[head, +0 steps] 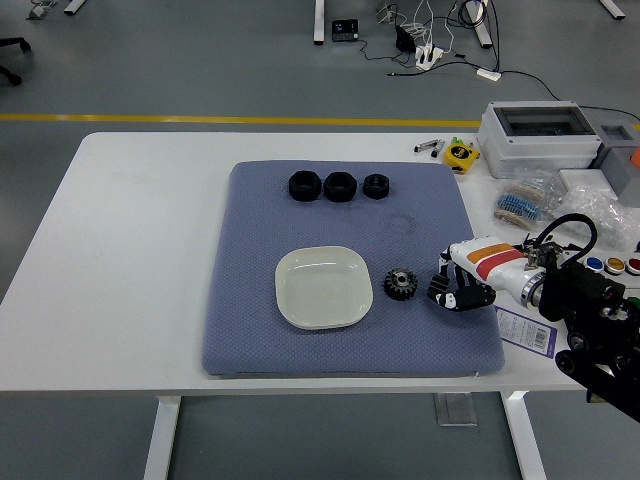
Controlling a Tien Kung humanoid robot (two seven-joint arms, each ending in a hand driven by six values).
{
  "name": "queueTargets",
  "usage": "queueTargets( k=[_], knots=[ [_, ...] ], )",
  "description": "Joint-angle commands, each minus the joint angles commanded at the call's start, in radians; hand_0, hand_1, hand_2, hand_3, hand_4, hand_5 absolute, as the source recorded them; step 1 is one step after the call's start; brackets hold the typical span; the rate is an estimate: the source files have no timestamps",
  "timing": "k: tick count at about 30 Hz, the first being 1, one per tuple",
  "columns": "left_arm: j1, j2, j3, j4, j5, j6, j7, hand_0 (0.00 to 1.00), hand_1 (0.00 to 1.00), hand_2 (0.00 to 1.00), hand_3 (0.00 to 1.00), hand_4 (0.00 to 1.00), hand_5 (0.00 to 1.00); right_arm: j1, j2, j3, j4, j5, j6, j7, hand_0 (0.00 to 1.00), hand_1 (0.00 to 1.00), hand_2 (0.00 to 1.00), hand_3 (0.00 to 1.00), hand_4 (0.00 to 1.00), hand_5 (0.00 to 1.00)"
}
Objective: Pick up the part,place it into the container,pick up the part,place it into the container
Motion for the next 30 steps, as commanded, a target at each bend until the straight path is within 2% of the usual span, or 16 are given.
queueTargets(
  k=[7,11,15,19,22,25,26,30],
  knots=[
    [0.001,0.000,-0.001,0.000,-0.003,0.000,-0.001,0.760,0.694,0.735,0.651,0.735,0.840,0.017,0.020,0.017,0.059,-0.006,-0.010,-0.020,0.251,0.252,0.296,0.333,0.465,0.330],
    [0.001,0.000,-0.002,0.000,-0.002,-0.001,0.001,0.760,0.694,0.734,0.650,0.735,0.838,0.045,0.059,0.012,0.096,-0.003,-0.014,-0.032,0.248,0.250,0.296,0.331,0.479,0.319],
    [0.000,0.000,-0.003,0.000,-0.004,0.000,0.000,0.759,0.692,0.733,0.650,0.734,0.837,0.087,0.118,-0.015,0.105,0.005,-0.016,-0.042,0.246,0.250,0.296,0.330,0.488,0.313],
    [-0.002,0.003,-0.002,0.000,-0.010,0.001,-0.002,0.759,0.692,0.733,0.650,0.734,0.837,0.133,0.190,-0.059,0.081,0.014,-0.019,-0.045,0.246,0.250,0.296,0.330,0.488,0.313],
    [-0.002,0.002,-0.005,0.000,-0.015,0.005,-0.004,0.758,0.692,0.732,0.650,0.733,0.835,0.168,0.251,-0.104,0.037,0.026,-0.021,-0.038,0.247,0.250,0.300,0.331,0.496,0.315],
    [-0.006,0.003,-0.005,0.000,-0.013,0.006,-0.002,0.758,0.692,0.732,0.650,0.733,0.835,0.190,0.312,-0.146,-0.022,0.026,-0.002,-0.048,0.247,0.250,0.300,0.331,0.496,0.315],
    [-0.007,0.004,-0.003,0.000,-0.015,0.006,-0.003,0.759,0.693,0.733,0.649,0.735,0.834,0.196,0.330,-0.161,-0.042,0.022,0.005,-0.052,0.333,0.353,0.412,0.435,0.670,0.318],
    [-0.010,0.005,-0.006,0.000,-0.020,0.010,-0.007,0.759,0.693,0.733,0.649,0.735,0.834,0.206,0.369,-0.195,-0.097,0.004,0.005,-0.045,0.333,0.353,0.412,0.435,0.670,0.318]
  ],
)
